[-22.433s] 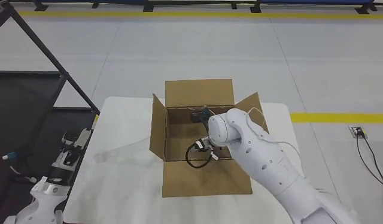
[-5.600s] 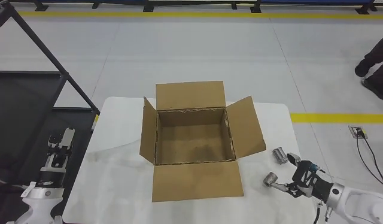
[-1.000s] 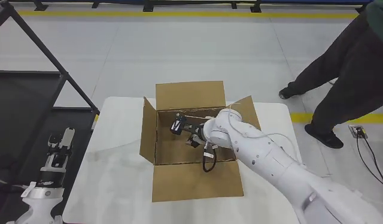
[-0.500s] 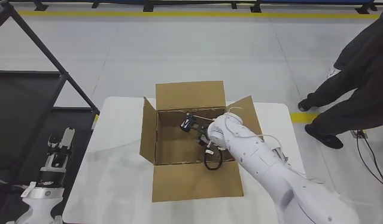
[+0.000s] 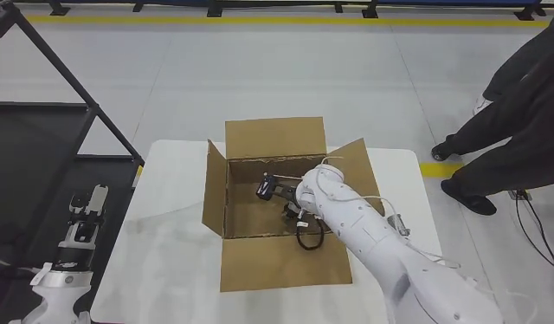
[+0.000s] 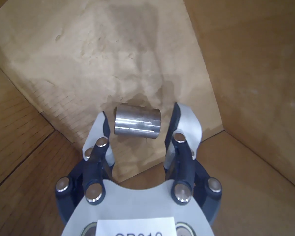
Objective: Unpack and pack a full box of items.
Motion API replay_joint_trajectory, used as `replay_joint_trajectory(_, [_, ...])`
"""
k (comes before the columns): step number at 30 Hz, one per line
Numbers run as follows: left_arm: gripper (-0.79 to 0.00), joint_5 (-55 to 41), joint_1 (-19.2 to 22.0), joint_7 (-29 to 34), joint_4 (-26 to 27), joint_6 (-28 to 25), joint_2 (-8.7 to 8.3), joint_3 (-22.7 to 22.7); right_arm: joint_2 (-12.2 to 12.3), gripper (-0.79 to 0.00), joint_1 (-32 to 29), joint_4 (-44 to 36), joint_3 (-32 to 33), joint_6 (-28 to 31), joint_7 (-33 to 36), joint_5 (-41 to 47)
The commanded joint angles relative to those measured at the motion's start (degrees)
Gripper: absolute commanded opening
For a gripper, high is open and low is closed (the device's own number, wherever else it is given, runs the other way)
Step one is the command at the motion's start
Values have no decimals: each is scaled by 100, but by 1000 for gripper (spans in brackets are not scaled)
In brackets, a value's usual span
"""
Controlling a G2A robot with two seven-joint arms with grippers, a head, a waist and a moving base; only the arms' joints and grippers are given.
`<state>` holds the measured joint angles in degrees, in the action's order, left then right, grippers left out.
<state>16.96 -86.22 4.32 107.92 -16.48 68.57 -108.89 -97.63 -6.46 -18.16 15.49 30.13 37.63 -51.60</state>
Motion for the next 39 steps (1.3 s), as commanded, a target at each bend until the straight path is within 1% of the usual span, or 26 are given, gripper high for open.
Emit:
replay_joint_trajectory(1, [0, 0, 0, 0, 0, 0, 0, 0, -24, -142, 22, 44, 29, 52, -78, 3])
replay_joint_trajectory(2, [0, 0, 0, 0, 0, 0, 0, 0, -30, -175, 39, 75, 47, 80, -145, 4])
replay_joint_trajectory(3, [0, 0, 0, 0, 0, 0, 0, 0, -33, -172, 55, 95, 65, 117, -213, 1])
replay_joint_trajectory(5, [0, 0, 0, 0, 0, 0, 0, 0, -29, -200, 94, 133, 104, 202, -367, -3])
replay_joint_trajectory(7, [0, 0, 0, 0, 0, 0, 0, 0, -16, -203, 133, 145, 137, 266, -515, -27])
replay_joint_trajectory(8, [0, 0, 0, 0, 0, 0, 0, 0, -4, -219, 153, 138, 160, 312, -610, -30])
replay_joint_trajectory(12, [0, 0, 0, 0, 0, 0, 0, 0, 76, -249, 263, -7, 245, 673, -969, -74])
replay_joint_trajectory(13, [0, 0, 0, 0, 0, 0, 0, 0, 108, -249, 295, -36, 265, 741, -1059, -107])
replay_joint_trajectory(15, [0, 0, 0, 0, 0, 0, 0, 0, 184, -215, 358, -135, 299, 880, -1260, -207])
replay_joint_trajectory(17, [0, 0, 0, 0, 0, 0, 0, 0, 267, -200, 395, -308, 334, 968, -1405, -310])
replay_joint_trajectory(20, [0, 0, 0, 0, 0, 0, 0, 0, 422, -182, 407, -684, 415, 992, -1522, -456])
replay_joint_trajectory(23, [0, 0, 0, 0, 0, 0, 0, 0, 638, -172, 361, -1240, 546, 957, -1579, -615])
replay_joint_trajectory(27, [0, 0, 0, 0, 0, 0, 0, 0, 1061, -154, 167, -2313, 885, 838, -1436, -841])
replay_joint_trajectory(29, [0, 0, 0, 0, 0, 0, 0, 0, 1334, -139, -34, -3054, 1161, 742, -1245, -979])
replay_joint_trajectory(31, [0, 0, 0, 0, 0, 0, 0, 0, 1639, -132, -356, -3970, 1536, 601, -974, -1136])
replay_joint_trajectory(33, [0, 0, 0, 0, 0, 0, 0, 0, 1963, -132, -816, -5019, 2020, 472, -641, -1342])
replay_joint_trajectory(36, [0, 0, 0, 0, 0, 0, 0, 0, 2401, -114, -1699, -6560, 2882, 205, 4, -1731])
replay_joint_trajectory(39, [0, 0, 0, 0, 0, 0, 0, 0, 2716, -46, -2588, -7764, 3783, -181, 614, -2144])
